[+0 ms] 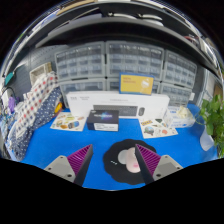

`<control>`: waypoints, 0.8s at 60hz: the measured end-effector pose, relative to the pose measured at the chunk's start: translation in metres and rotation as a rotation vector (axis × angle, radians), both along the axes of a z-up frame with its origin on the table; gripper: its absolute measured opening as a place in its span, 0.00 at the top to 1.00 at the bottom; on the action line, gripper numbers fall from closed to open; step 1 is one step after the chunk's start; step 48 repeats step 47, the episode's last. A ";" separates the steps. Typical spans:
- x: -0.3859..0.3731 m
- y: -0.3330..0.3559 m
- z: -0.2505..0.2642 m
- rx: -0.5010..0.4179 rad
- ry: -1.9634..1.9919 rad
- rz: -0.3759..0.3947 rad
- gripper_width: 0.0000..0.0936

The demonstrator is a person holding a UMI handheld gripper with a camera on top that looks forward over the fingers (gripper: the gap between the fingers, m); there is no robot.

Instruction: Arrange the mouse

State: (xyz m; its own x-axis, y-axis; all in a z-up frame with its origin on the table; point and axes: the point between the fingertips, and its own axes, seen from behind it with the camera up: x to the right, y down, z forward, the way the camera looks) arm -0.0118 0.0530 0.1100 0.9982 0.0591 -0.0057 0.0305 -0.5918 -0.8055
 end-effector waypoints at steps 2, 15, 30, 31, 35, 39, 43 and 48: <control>-0.011 -0.005 0.010 0.013 0.003 0.006 0.09; -0.054 -0.026 0.059 0.078 0.023 0.030 0.08; -0.058 -0.043 0.082 0.074 0.023 0.004 0.08; -0.058 -0.044 0.083 0.074 0.025 0.003 0.08; -0.060 -0.048 0.087 0.072 0.033 -0.005 0.08; -0.061 -0.048 0.088 0.076 0.035 -0.010 0.08; -0.060 -0.050 0.087 0.072 0.038 -0.018 0.08; -0.062 -0.053 0.084 0.063 0.043 -0.022 0.08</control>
